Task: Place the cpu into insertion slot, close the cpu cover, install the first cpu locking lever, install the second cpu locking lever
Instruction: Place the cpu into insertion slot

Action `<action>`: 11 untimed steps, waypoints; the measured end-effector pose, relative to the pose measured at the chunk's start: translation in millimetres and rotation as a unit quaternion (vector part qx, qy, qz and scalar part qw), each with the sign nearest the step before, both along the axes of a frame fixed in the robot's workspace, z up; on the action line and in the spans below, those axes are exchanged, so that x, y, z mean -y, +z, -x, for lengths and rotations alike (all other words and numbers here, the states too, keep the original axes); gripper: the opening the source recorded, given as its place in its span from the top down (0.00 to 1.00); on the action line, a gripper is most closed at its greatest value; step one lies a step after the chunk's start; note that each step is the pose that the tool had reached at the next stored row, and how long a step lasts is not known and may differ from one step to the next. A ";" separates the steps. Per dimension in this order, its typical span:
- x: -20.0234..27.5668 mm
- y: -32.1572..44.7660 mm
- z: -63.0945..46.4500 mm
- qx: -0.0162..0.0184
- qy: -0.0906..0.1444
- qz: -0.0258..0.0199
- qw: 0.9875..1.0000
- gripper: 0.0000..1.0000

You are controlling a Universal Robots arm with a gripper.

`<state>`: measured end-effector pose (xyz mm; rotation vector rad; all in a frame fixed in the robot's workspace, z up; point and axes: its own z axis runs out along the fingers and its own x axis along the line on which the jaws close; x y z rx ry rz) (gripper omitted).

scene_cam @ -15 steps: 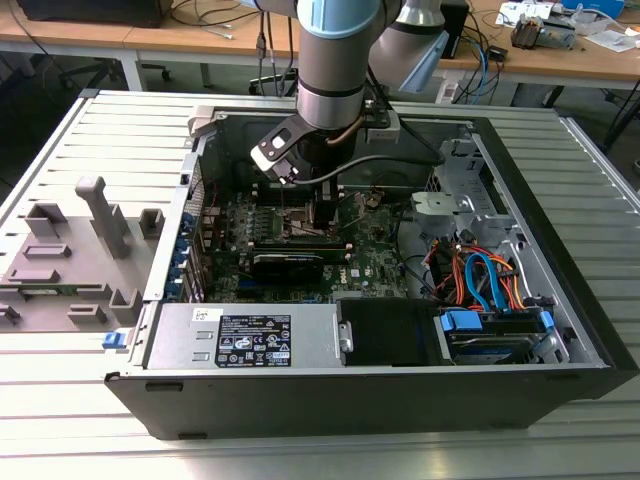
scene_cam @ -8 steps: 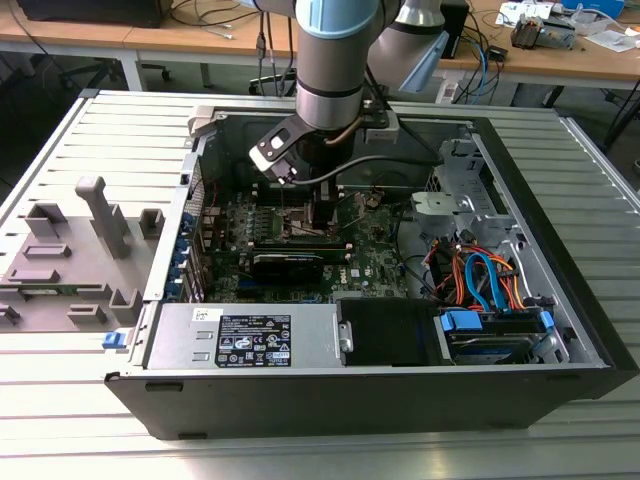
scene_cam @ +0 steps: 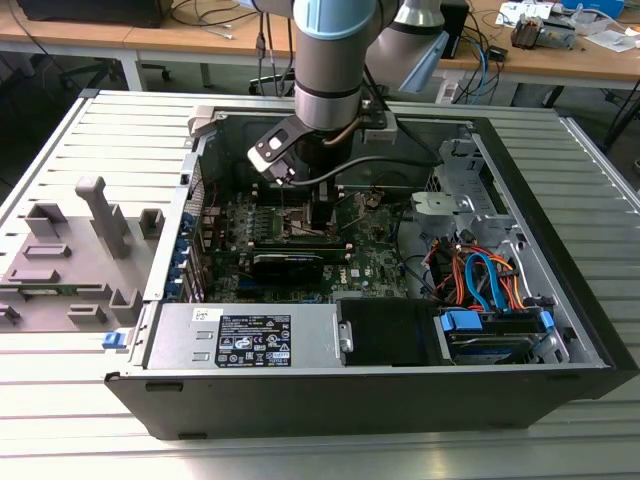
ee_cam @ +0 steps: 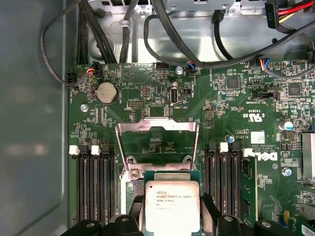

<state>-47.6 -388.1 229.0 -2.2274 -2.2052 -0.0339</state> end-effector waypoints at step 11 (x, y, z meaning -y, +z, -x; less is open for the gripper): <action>0.0 -1.1 1.4 0.000 0.000 0.000 1.000 0.45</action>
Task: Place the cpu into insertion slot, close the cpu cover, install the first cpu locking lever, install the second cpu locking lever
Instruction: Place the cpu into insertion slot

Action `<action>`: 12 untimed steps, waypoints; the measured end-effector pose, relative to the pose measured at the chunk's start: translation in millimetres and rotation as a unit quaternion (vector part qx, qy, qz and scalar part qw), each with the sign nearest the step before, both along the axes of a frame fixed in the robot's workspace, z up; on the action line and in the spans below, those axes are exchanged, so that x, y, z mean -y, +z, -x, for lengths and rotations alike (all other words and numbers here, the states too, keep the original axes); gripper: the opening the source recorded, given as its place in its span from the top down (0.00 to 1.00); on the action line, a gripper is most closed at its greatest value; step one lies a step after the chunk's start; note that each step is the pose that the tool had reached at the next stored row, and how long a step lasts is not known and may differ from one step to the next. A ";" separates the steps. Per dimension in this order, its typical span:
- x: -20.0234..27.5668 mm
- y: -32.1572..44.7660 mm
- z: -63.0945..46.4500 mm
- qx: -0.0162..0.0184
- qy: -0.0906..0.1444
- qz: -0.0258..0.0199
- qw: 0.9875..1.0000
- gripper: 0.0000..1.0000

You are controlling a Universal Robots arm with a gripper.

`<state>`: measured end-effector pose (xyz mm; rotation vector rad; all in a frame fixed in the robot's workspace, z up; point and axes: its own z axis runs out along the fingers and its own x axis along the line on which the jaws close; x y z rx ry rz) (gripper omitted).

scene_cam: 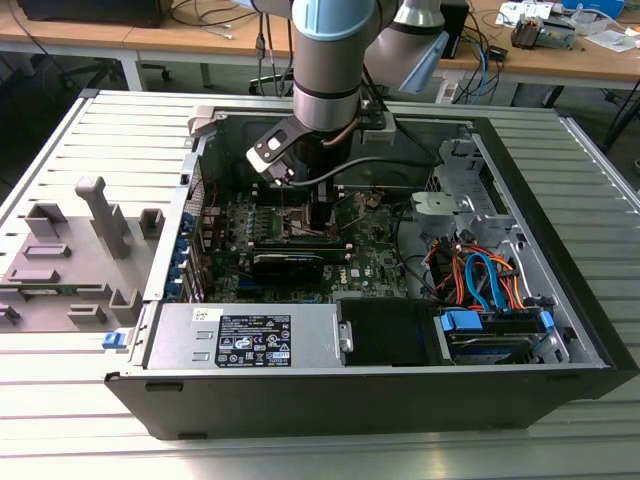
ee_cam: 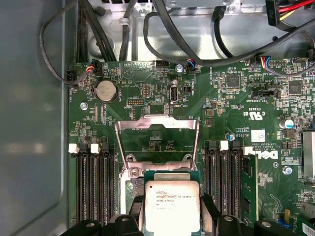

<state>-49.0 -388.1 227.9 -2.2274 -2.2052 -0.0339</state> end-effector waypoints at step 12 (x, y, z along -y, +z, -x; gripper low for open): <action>0.0 -6.4 1.6 0.000 0.000 0.000 1.000 0.45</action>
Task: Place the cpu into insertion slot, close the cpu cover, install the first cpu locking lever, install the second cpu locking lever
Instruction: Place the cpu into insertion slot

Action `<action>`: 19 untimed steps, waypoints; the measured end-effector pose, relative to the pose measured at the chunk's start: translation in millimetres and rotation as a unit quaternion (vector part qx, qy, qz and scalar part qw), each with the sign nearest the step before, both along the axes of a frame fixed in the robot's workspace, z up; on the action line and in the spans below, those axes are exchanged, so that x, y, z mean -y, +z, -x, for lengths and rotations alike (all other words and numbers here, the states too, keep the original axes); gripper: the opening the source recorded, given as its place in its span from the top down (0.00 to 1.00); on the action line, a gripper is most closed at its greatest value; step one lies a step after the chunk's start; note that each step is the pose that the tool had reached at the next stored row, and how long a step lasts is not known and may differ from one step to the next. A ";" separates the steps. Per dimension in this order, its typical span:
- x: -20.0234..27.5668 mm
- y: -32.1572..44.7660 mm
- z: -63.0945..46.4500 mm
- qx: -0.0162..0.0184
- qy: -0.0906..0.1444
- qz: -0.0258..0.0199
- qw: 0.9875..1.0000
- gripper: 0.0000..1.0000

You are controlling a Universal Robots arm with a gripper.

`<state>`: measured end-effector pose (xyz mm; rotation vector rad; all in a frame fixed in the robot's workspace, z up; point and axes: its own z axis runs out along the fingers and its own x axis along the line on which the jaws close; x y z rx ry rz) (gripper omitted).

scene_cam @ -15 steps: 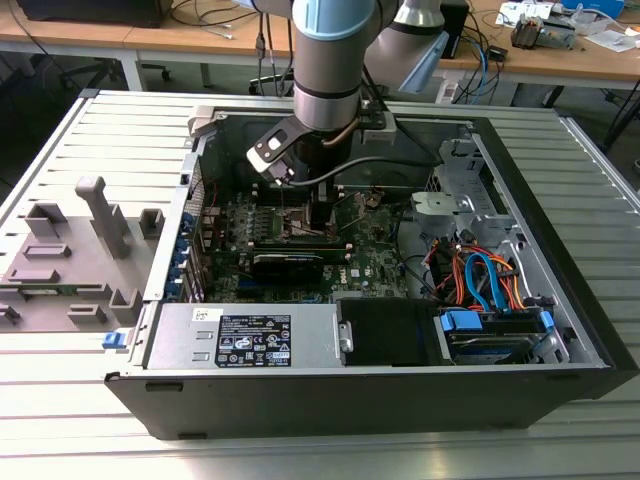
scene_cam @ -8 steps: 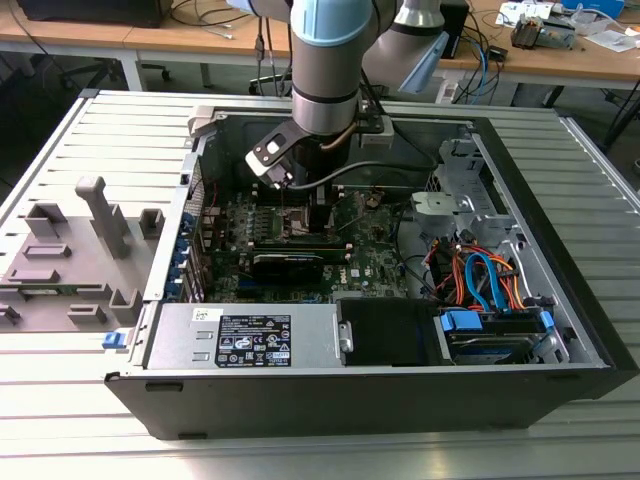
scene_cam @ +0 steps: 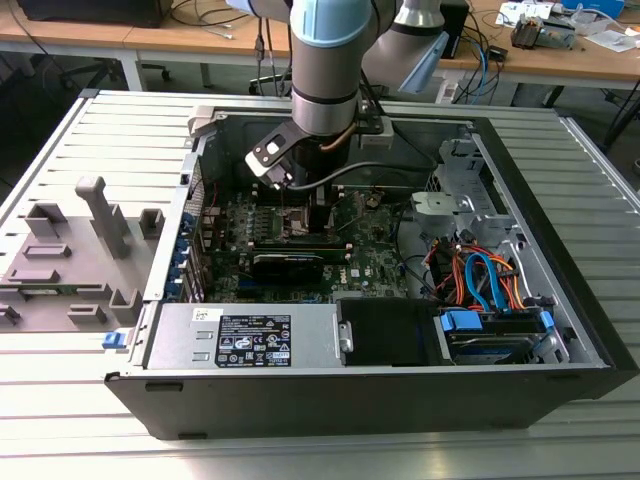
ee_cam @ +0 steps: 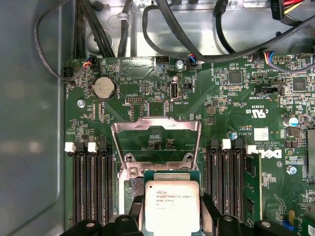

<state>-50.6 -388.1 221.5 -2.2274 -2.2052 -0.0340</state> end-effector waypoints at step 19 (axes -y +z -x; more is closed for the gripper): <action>-8.4 -3.9 8.4 0.000 0.026 0.000 1.000 0.45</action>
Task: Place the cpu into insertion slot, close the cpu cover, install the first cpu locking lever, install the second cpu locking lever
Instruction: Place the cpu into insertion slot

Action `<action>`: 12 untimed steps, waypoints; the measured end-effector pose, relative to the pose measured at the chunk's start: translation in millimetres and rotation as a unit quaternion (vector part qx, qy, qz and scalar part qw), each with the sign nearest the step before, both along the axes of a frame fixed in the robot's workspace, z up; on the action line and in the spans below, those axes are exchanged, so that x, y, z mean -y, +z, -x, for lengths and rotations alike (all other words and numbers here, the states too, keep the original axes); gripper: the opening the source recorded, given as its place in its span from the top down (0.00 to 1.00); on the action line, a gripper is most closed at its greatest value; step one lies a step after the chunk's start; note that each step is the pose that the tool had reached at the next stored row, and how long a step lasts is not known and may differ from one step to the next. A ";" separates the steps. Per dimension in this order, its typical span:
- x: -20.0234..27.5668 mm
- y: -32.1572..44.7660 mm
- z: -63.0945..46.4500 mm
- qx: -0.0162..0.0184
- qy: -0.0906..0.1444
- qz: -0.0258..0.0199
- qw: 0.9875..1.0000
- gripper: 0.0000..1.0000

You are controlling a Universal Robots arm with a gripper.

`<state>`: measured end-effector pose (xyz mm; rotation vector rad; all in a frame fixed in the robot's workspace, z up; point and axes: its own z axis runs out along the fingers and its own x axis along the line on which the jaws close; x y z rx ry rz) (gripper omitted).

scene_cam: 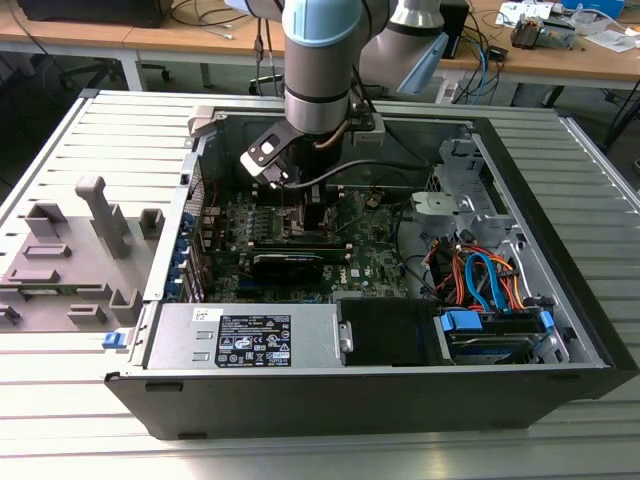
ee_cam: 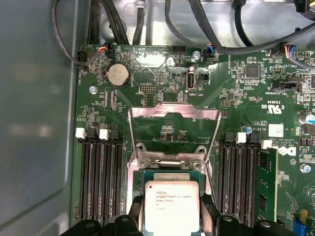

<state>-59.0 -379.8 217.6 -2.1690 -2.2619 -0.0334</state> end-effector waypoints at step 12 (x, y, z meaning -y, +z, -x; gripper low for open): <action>0.0 -4.5 1.3 0.000 0.000 0.000 1.000 0.45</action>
